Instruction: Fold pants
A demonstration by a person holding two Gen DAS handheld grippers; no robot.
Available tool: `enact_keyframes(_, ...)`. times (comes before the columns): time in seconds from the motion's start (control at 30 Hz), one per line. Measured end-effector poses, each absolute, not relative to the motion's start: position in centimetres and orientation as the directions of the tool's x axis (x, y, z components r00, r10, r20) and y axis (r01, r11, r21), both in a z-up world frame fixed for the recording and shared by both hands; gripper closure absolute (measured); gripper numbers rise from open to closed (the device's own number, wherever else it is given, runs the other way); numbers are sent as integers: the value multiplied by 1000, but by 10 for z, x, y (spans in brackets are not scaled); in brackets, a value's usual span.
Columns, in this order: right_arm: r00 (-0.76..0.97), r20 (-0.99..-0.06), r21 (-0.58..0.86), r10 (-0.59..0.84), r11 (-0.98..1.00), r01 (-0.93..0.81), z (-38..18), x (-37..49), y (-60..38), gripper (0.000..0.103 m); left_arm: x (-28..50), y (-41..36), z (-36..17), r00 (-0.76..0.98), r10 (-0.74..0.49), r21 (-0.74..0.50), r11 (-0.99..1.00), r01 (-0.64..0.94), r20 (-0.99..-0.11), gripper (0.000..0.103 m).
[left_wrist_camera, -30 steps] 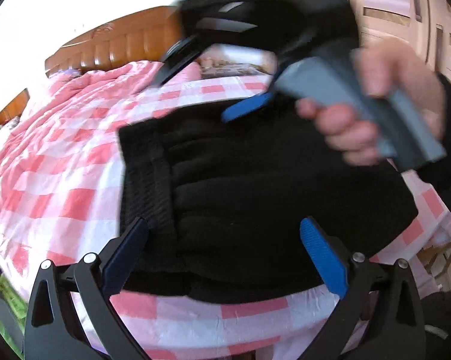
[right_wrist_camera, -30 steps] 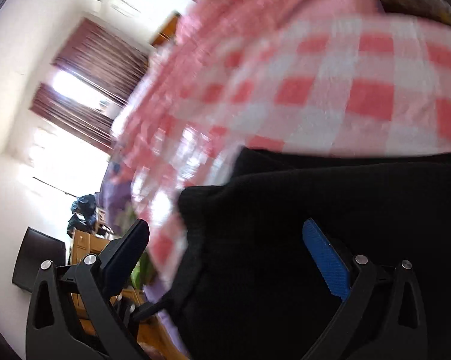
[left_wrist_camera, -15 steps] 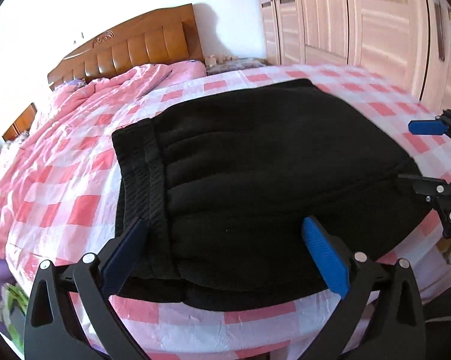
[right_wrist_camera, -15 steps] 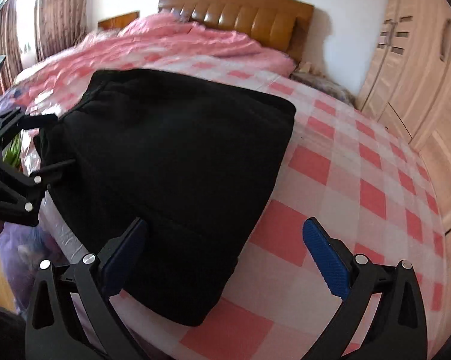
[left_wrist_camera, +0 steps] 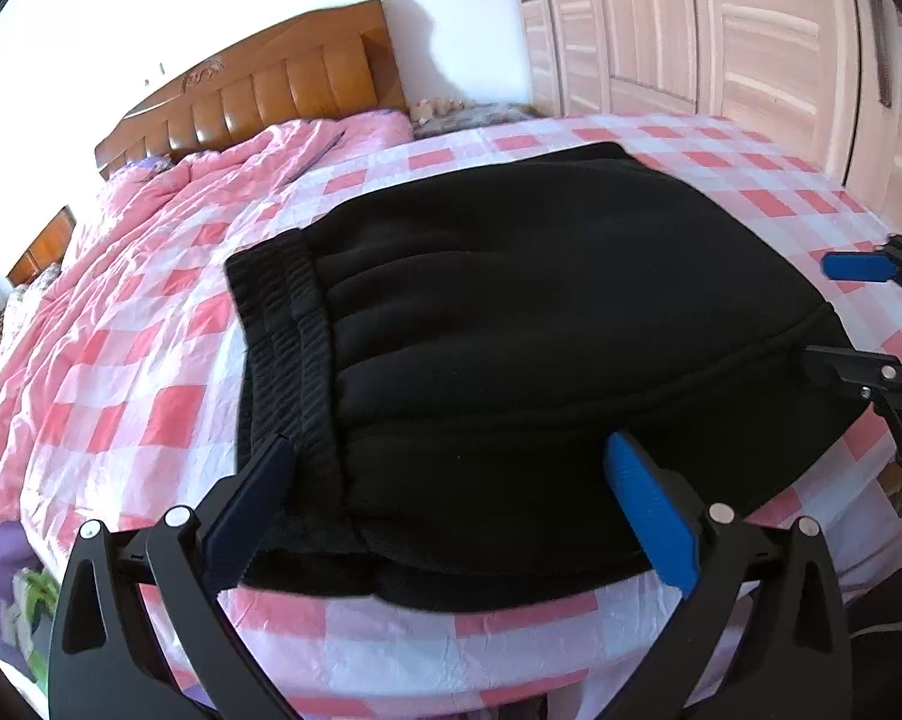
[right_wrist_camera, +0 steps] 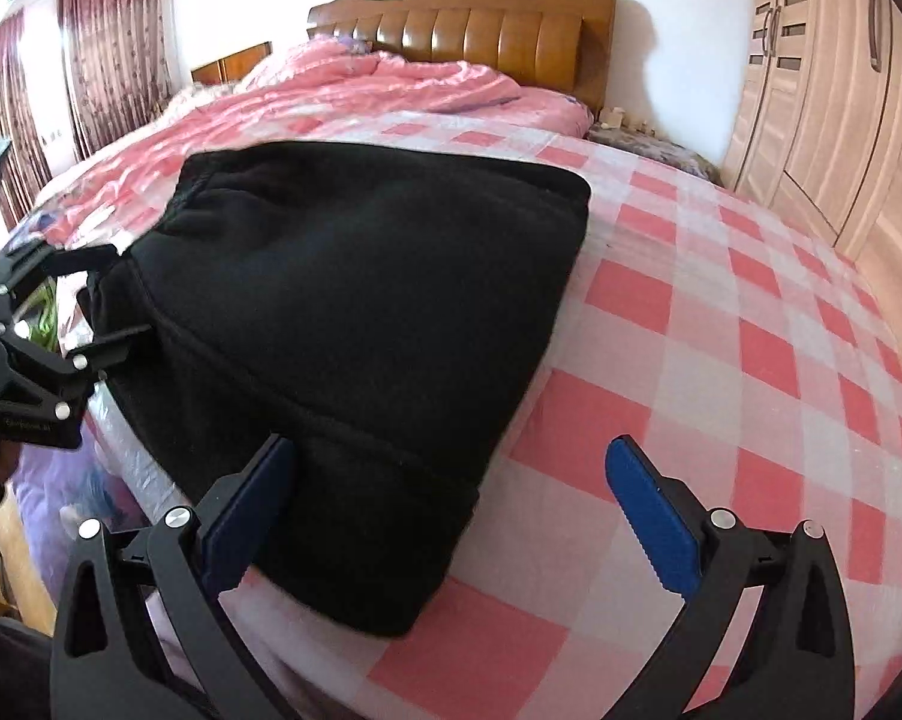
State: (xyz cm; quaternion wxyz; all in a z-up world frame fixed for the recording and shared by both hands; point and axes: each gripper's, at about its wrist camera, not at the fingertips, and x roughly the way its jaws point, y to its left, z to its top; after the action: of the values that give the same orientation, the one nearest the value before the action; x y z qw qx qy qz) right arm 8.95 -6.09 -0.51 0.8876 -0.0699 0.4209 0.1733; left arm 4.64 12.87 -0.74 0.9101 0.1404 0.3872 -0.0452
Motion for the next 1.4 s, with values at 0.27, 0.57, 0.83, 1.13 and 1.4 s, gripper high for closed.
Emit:
enact_keyframes(0.27, 671, -732, -118, 115, 949, -291, 25, 47, -85, 4, 16, 130, 28, 766, 102, 277, 956, 101, -635, 2)
enact_keyframes(0.57, 789, -568, -71, 232, 942, -328, 57, -30, -98, 4, -64, 143, 73, 909, 64, 151, 989, -1, -411, 2)
enact_keyframes(0.83, 818, -518, -88, 250, 936, -341, 65, -37, -82, 4, -82, 116, 108, 956, 82, 109, 993, -53, -281, 1)
enact_keyframes(1.13, 737, -636, -90, 227, 927, -363, 27, -30, -69, 4, -40, 106, 35, 808, 162, 188, 980, -65, -567, 1)
enact_keyframes(1.4, 725, -643, -26, 248, 939, -344, 23, -35, -79, 4, -47, 104, 10, 781, 125, 166, 986, -28, -612, 1)
